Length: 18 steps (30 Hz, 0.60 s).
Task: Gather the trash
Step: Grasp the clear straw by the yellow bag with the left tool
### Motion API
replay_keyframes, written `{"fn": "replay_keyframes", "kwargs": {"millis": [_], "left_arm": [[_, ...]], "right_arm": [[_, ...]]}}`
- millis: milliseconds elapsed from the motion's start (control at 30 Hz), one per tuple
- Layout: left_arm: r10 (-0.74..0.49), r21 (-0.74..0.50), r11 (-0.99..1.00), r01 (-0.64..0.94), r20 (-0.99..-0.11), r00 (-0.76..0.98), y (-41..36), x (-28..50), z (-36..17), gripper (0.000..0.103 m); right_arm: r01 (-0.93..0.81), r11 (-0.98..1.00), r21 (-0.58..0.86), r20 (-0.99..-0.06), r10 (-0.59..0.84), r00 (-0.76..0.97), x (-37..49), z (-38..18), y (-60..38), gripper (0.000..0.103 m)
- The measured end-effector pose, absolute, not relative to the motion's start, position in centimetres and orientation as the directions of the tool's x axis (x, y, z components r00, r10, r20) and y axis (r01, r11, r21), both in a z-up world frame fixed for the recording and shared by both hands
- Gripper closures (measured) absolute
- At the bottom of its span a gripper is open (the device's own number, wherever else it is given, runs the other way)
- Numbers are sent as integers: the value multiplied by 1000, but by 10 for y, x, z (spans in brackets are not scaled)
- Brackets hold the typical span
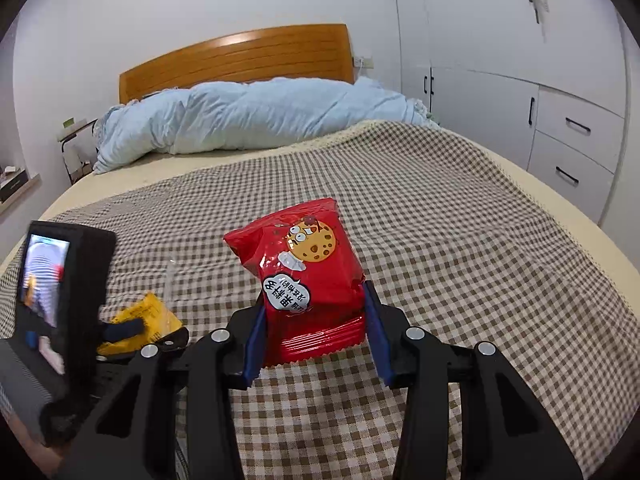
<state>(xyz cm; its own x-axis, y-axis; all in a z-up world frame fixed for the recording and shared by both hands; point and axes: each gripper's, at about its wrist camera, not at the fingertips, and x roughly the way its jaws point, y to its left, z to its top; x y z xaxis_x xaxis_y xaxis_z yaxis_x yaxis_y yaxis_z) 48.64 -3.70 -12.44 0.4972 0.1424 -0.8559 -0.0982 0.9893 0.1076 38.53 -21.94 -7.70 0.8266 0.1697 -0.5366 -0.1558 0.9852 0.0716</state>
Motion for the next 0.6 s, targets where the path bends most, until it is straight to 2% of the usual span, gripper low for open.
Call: {"fn": "replay_keyframes", "kwargs": {"millis": [100,267,600], "left_arm": [[141,105,989,-101,-861,488,-36,486,-126,76],[78,37,995,-96,-876,477,-36,479,-133,99],[42,-15,994,-109,-867,497,-33,456,-121,100]], "right_arm": [[-156,985,72,-537,170,826,384,-75,-221,60],[-149,987,67,-531,162,832,380,-72,-225,60],[-136,989,64,-531,149,834,372,-68,-235,60]]}}
